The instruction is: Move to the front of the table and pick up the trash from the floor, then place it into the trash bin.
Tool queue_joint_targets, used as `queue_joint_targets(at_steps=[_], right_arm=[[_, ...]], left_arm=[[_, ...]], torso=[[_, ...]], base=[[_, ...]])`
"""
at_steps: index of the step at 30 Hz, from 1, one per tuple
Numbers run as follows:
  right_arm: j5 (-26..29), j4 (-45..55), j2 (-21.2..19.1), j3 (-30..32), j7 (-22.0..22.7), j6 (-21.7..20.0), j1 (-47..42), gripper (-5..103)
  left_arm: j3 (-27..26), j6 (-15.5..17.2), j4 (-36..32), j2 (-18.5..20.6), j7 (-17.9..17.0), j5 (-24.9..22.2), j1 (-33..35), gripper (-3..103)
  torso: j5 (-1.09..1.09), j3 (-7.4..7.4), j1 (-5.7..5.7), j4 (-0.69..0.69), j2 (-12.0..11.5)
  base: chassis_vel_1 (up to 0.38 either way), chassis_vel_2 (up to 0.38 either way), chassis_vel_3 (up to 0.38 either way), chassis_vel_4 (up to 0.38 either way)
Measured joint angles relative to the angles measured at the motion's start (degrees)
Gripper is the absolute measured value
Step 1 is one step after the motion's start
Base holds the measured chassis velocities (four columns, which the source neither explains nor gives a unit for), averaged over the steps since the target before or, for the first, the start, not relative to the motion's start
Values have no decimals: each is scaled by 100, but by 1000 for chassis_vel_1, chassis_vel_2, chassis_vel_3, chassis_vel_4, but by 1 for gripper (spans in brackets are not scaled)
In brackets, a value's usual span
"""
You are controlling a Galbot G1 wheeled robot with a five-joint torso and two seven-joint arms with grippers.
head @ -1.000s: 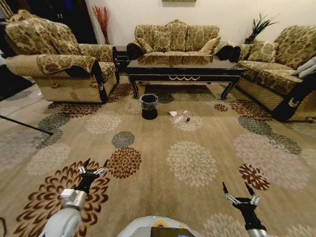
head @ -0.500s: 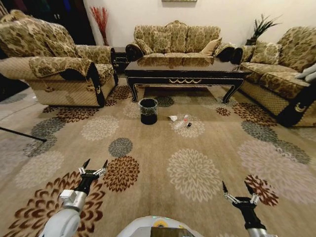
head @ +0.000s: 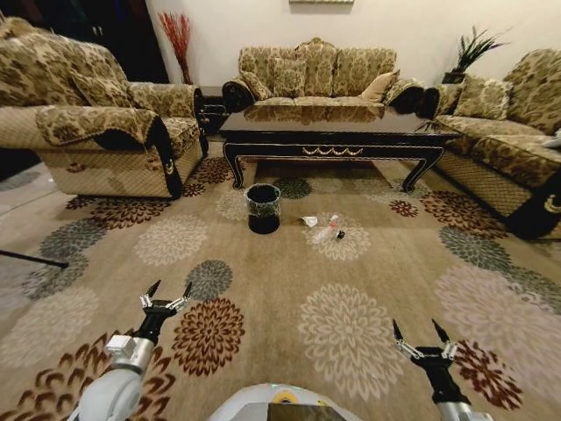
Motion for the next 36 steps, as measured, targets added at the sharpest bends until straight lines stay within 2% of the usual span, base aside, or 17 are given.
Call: queue_joint_targets(at_steps=[36], right_arm=[[-89, -98, 19, -168, 9, -108, 209, 100]], left_arm=[[-23, 28, 60, -49, 0, 31, -38, 100]], torso=[[0, 1, 0, 1, 0]], base=[[-170, 177, 175, -182]])
